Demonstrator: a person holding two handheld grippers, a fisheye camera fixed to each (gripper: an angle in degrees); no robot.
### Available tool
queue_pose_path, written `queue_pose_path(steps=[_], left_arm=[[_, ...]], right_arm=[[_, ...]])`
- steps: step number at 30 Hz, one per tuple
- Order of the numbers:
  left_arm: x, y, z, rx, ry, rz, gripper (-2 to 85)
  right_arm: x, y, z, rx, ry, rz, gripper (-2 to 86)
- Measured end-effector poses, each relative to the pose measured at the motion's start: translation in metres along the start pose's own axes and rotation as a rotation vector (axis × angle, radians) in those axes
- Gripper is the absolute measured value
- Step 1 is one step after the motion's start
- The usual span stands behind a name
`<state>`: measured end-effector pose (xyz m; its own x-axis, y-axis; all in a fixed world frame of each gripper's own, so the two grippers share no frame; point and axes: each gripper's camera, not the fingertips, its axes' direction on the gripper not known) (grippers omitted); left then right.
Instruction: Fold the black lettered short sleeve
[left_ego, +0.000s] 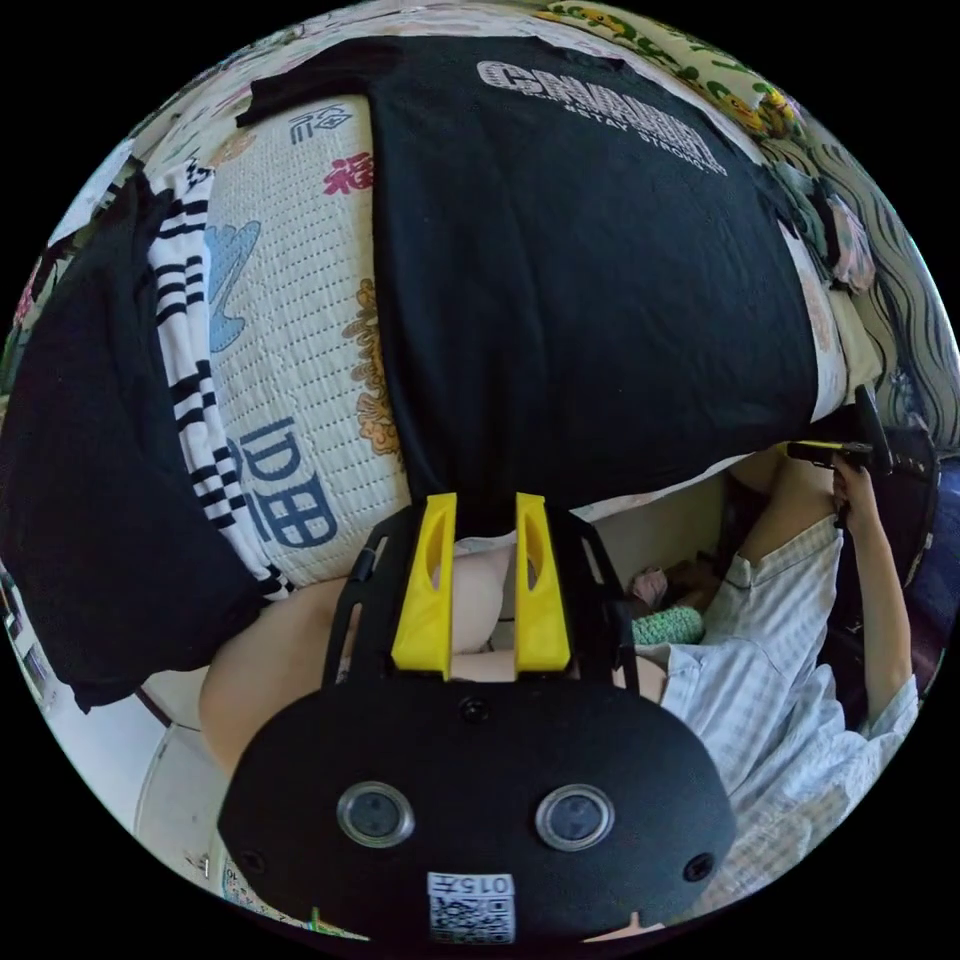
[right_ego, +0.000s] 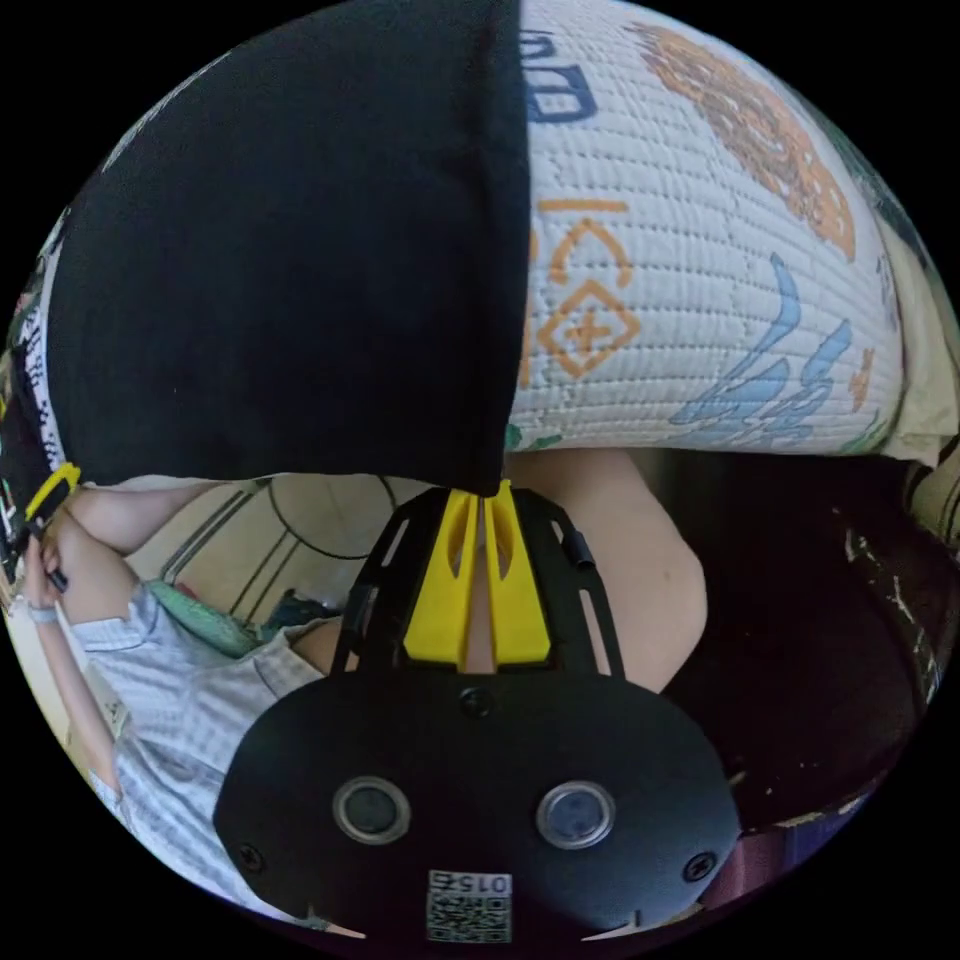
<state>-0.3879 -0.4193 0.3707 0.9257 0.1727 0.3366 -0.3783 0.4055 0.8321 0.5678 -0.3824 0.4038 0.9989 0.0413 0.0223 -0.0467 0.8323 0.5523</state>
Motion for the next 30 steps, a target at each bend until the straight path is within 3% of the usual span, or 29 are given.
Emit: queue_pose_path(steps=[5,11,16,22,30], left_arm=[[0.027,0.005,0.036,-0.023,-0.109,0.049,9.5],[0.013,0.010,0.075,-0.053,0.022,-0.016,9.5],[0.011,0.062,0.052,0.265,0.038,-0.089,7.6],[0.039,0.055,0.080,0.363,0.088,0.010,8.0],[0.125,-0.032,0.194,0.287,-0.016,0.281,8.1]], right_arm=[[-0.007,0.026,-0.032,0.107,-0.018,0.042,-0.6],[-0.020,0.075,-0.107,0.425,-0.031,0.046,-0.8],[-0.050,0.091,-0.170,0.599,0.067,-0.022,-0.7],[-0.093,0.061,-0.180,0.586,-0.004,-0.089,-0.8],[-0.115,0.011,-0.156,0.487,0.087,-0.125,-0.6]])
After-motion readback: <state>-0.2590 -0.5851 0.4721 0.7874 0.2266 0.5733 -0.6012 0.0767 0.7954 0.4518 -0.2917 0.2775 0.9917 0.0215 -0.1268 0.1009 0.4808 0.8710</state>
